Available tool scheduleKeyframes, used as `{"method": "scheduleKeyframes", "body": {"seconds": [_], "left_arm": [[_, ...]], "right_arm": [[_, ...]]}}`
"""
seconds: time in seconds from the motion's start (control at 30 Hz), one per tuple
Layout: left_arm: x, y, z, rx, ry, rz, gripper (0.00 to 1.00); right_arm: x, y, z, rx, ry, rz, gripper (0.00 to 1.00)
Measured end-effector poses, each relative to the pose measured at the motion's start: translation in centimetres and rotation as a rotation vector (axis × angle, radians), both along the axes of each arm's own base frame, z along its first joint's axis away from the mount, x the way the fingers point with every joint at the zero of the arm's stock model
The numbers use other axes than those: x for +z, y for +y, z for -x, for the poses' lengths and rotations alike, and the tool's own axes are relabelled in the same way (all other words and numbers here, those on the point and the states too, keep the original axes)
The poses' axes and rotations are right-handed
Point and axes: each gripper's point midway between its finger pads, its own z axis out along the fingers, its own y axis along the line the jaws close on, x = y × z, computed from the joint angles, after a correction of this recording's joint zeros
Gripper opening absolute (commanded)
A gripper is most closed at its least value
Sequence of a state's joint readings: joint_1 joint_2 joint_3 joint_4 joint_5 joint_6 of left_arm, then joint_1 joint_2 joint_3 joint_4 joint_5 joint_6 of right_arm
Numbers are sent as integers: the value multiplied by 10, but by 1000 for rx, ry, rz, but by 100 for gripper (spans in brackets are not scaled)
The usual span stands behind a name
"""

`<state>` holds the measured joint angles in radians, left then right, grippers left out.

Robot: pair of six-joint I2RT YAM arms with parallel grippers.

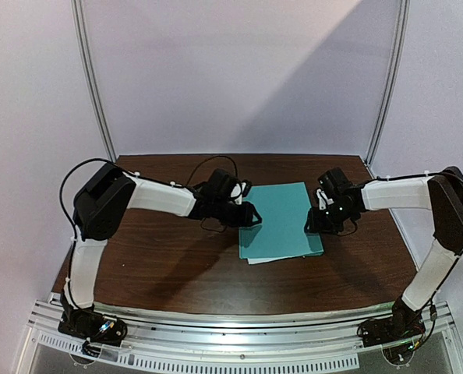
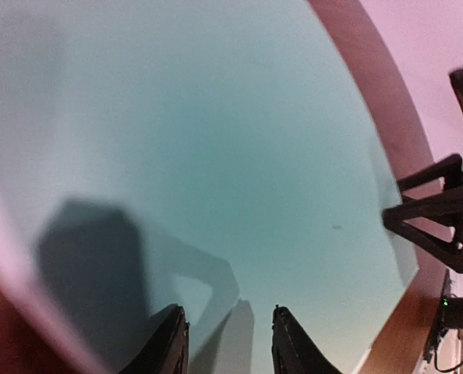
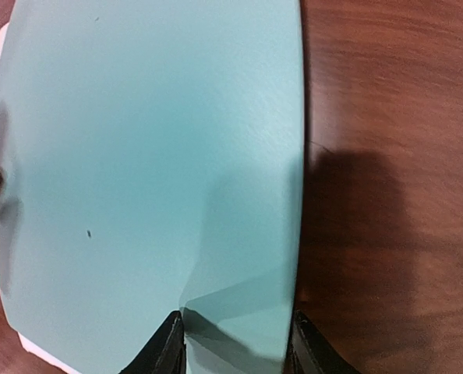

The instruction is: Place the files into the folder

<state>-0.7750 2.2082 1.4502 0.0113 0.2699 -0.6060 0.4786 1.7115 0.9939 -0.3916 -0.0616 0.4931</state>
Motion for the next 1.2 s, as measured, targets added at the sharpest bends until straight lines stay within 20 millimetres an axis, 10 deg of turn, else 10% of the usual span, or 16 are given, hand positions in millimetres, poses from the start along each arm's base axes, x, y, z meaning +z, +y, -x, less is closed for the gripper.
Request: {"method": "scheduleKeyframes", "body": {"seconds": [0.3, 0.57, 0.9, 1.2], "left_arm": [[3, -96, 57, -194, 50, 134, 35], [7, -105, 68, -217, 71, 155, 36], [85, -60, 56, -137, -64, 173, 44], [192, 51, 29, 80, -369, 148, 63]], "right_arm": [[6, -45, 13, -94, -7, 32, 45], [25, -53, 10, -75, -49, 34, 50], [98, -5, -26, 40, -269, -100, 59], [140, 20, -36, 118, -439, -168, 85]]}}
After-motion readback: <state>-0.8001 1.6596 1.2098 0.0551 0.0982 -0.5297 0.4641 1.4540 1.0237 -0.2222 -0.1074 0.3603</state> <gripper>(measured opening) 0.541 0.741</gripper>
